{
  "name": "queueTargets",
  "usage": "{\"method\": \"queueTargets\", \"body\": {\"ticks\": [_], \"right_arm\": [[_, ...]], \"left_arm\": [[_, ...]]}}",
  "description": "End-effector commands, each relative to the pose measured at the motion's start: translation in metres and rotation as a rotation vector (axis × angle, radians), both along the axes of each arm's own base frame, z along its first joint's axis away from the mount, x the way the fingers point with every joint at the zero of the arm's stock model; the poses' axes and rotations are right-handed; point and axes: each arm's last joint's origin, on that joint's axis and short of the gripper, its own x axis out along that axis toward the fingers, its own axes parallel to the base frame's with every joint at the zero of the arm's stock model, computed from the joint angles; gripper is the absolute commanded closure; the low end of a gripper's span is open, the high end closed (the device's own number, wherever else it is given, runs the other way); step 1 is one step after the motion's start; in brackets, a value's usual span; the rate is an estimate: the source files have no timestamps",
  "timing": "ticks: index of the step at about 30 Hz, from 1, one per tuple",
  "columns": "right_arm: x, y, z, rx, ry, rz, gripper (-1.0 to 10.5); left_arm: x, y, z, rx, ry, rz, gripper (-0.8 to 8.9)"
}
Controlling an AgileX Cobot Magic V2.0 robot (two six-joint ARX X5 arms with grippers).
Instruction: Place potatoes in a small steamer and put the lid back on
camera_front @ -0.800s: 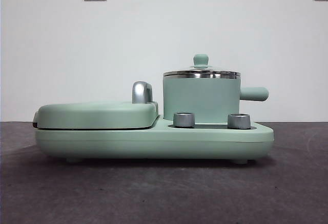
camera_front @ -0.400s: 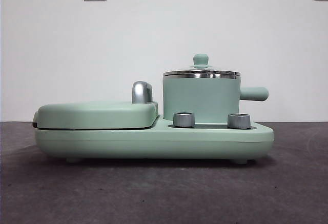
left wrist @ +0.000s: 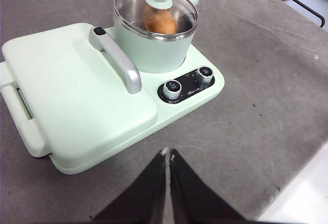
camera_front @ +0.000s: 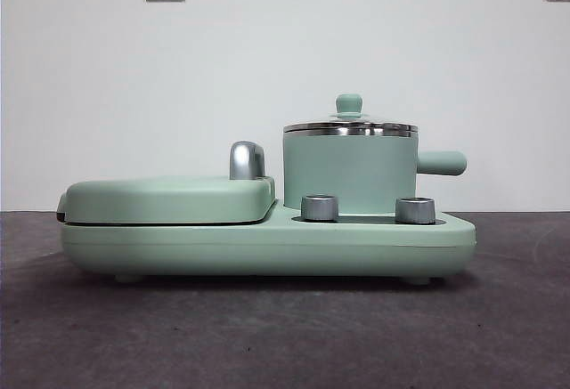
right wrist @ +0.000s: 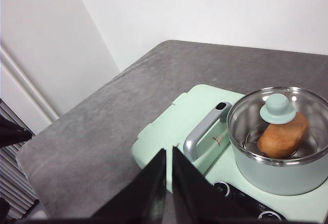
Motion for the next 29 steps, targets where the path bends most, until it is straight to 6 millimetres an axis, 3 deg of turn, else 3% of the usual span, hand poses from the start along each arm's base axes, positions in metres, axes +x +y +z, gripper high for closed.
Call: {"method": "queueTargets", "body": {"ticks": [1,5,8,13,19,24,29], "right_arm": [[0.000,0.001,0.005,0.016,-0.022,0.005,9.3],[0.000,0.001,0.005,0.017,-0.022,0.005,9.3],[0.000,0.001,0.005,0.017,-0.022,0.005,9.3],[0.000,0.001,0.005,0.017,-0.022,0.005,9.3],[0.000,0.001,0.005,0.017,-0.022,0.005,9.3],[0.000,0.001,0.005,0.017,-0.022,0.005,9.3],[0.000,0.001,0.005,0.017,-0.022,0.005,9.3]], "left_arm": [[-0.002,0.002,0.002,-0.015,-0.015,0.011,8.03],[0.002,0.012,-0.004,-0.031,-0.037,0.114,8.03],[0.007,0.024,-0.021,-0.064,-0.109,0.248,8.03],[0.012,0.043,-0.075,-0.056,-0.359,0.430,8.03],[0.014,0.053,-0.139,-0.072,-0.469,0.533,8.02],[0.014,0.054,-0.169,-0.062,-0.450,0.543,8.02],[0.016,0.054,-0.188,-0.063,-0.426,0.548,8.03]]}}
